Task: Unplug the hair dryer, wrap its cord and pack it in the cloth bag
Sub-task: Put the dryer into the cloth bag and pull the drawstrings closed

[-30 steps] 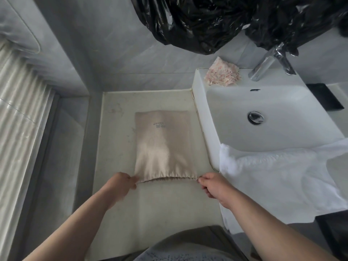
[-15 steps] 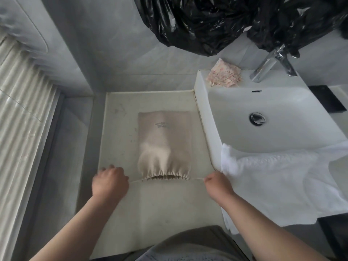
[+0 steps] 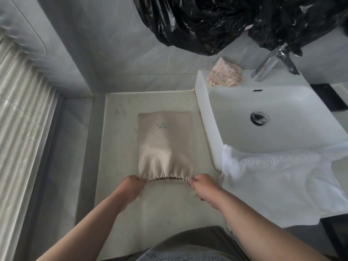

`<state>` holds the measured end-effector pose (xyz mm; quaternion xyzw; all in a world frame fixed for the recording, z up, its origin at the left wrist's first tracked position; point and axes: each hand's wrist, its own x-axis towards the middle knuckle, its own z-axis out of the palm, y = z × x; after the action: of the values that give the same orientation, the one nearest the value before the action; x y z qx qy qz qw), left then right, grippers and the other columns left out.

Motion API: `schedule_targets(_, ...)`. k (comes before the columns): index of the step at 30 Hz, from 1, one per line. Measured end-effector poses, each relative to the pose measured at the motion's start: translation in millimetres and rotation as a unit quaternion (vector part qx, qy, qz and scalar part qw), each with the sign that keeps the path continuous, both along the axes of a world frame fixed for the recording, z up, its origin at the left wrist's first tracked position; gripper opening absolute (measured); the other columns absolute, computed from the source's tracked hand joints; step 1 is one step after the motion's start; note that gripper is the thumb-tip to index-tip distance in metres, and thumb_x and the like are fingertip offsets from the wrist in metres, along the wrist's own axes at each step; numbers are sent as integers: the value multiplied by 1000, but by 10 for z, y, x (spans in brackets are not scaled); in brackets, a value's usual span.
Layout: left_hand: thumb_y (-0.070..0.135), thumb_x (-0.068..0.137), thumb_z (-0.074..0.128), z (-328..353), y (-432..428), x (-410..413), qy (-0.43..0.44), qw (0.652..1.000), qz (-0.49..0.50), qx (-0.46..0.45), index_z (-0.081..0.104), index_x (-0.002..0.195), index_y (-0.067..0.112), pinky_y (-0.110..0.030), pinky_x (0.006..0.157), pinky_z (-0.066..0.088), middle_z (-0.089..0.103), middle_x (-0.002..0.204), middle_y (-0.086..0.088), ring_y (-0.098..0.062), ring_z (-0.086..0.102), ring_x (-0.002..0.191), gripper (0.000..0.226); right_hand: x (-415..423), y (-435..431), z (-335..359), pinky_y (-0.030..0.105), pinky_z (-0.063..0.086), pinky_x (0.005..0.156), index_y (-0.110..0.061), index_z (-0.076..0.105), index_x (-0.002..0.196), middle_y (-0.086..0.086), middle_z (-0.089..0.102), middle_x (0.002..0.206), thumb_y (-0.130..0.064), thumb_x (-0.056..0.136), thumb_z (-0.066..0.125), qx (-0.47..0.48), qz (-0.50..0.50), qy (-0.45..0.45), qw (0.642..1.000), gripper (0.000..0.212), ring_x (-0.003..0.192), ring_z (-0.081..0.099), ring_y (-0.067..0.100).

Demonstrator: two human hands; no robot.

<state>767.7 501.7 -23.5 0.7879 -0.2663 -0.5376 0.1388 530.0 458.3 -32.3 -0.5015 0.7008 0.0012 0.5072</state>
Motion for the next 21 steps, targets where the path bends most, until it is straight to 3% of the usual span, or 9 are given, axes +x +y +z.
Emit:
schedule_targets(3, 31, 97, 57, 38, 3, 65, -35, 998, -49, -36, 51, 69, 12, -26, 48, 25, 47, 63, -3, -17, 36, 52, 34, -52, -34, -24, 26, 30, 53, -15, 53, 68, 0, 38, 53, -33, 92, 62, -35, -35, -25, 998, 31, 43, 31, 15)
schedule_targets(7, 19, 99, 54, 42, 5, 152, 52, 997, -5, -56, 51, 72, 12, -27, 49, 21, 50, 66, -5, -15, 31, 49, 28, -79, -61, -26, 27, 34, 56, 0, 64, 81, 1, 46, 59, -26, 92, 61, -59, -48, -32, 997, 28, 51, 39, 14)
schedule_targets(13, 24, 98, 55, 75, 26, 272, -117, 969, -166, -140, 45, 68, 13, -31, 52, 28, 43, 62, 1, -16, 35, 57, 34, -68, -64, -23, 27, 34, 56, -8, 63, 72, -3, 48, 58, -22, 91, 61, -102, -44, -17, 994, 24, 57, 43, 14)
schedule_targets(16, 22, 99, 55, 99, 37, 340, -106, 971, -133, -165, 45, 68, 12, -31, 50, 25, 38, 62, -1, -15, 31, 56, 34, -68, -92, 23, 25, 34, 52, -15, 63, 68, -5, 49, 55, -22, 91, 62, -128, -35, -1, 991, 24, 56, 46, 13)
schedule_targets(21, 19, 97, 58, 62, 68, 521, -146, 969, -112, -167, 39, 62, 13, -33, 50, 26, 37, 56, -1, -17, 33, 53, 40, -124, -112, 59, 27, 37, 56, -9, 67, 69, -3, 52, 55, -20, 89, 64, -164, -46, 29, 985, 23, 60, 49, 17)
